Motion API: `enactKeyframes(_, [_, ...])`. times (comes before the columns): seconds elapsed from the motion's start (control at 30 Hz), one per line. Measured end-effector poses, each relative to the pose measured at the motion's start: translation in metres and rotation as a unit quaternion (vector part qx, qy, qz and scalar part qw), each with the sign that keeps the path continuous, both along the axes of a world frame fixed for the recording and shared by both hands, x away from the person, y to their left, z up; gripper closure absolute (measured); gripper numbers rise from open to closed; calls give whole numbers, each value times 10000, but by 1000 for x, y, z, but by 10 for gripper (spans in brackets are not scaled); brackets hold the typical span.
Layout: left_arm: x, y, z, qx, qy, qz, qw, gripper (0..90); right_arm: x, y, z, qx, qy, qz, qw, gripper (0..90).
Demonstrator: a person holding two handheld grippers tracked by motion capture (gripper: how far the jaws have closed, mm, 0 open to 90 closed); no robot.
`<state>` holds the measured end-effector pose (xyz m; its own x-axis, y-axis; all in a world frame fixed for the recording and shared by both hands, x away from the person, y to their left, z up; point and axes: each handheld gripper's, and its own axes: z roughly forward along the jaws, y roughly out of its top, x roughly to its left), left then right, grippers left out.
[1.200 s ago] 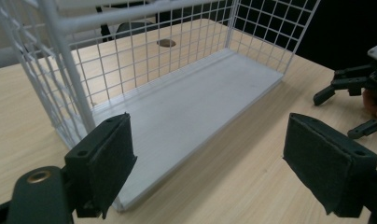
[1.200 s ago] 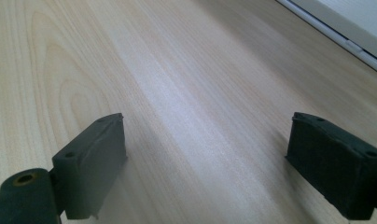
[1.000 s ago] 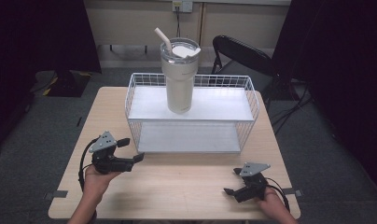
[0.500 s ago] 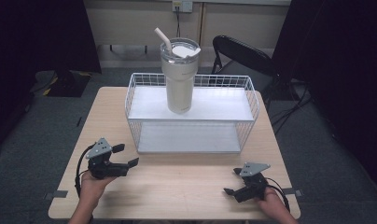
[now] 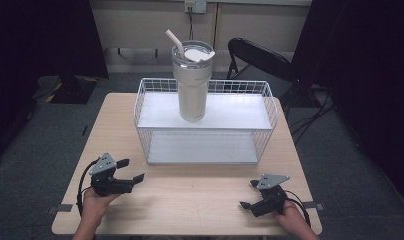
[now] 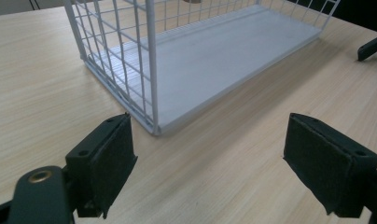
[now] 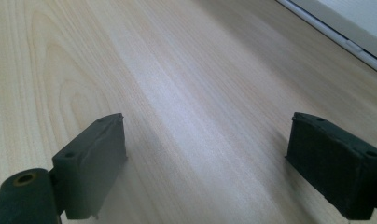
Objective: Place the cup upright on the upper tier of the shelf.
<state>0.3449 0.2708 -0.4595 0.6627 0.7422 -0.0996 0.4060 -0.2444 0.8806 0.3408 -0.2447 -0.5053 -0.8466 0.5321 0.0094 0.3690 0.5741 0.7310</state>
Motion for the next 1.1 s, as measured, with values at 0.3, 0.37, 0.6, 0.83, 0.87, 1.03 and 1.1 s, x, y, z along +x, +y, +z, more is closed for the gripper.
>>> enactKeyframes(0.3, [-2,8,-6,173,19,55,9998,158,0,0,0,-1,2,2,10000,110])
enactKeyframes(0.37, [-3,8,-8,199,57,82,9998,159,0,0,0,-1,1,2,10000,110])
enactKeyframes(0.6, [-4,11,-12,360,125,155,9992,160,0,0,0,-2,-1,2,10000,110])
enactKeyframes(0.83, [-4,12,-17,713,237,118,9971,163,0,0,0,0,3,1,10000,110])
enactKeyframes(0.87, [-4,12,-18,719,239,115,9971,163,0,0,0,0,2,2,10000,110])
enactKeyframes(1.03, [-6,17,-21,839,328,256,9956,163,0,0,0,0,3,2,10000,109])
enactKeyframes(1.1, [-8,17,-20,905,308,265,9951,163,0,0,0,1,3,3,10000,110])
